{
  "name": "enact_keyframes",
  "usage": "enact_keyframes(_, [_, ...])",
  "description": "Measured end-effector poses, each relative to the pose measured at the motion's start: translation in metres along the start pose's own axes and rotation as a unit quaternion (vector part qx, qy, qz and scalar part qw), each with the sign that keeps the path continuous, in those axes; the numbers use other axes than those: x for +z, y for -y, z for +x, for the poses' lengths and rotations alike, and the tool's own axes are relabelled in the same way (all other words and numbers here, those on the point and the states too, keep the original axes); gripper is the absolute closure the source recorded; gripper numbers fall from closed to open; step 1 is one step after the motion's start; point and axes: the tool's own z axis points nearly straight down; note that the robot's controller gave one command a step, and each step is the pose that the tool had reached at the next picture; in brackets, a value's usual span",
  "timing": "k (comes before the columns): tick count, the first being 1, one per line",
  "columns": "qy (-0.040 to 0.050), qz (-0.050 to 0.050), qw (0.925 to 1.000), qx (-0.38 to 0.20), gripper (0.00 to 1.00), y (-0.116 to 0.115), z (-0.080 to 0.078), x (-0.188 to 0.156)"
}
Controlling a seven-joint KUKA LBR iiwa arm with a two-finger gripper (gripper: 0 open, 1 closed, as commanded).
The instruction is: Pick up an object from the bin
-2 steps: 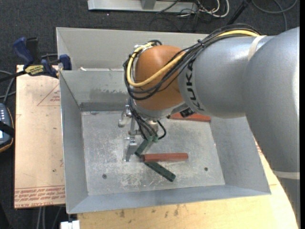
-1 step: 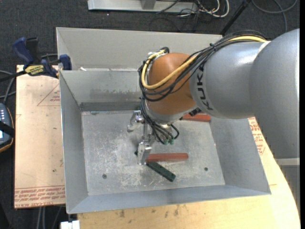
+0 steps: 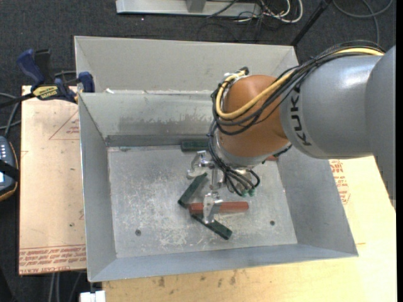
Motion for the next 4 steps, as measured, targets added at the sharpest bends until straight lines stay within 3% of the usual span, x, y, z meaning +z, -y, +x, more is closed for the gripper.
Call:
enact_keyframes(1, [0.0019, 0.001, 1.0, -0.007, 0.0, 0.013, 0.048, 0.048])
enact_keyframes(2, [0.0034, -0.002, 1.0, -0.002, 1.0, 0.024, 0.037, 0.053])
enact_keyframes(4, [0.0034, -0.002, 1.0, -0.002, 1.0, 0.025, 0.037, 0.051])
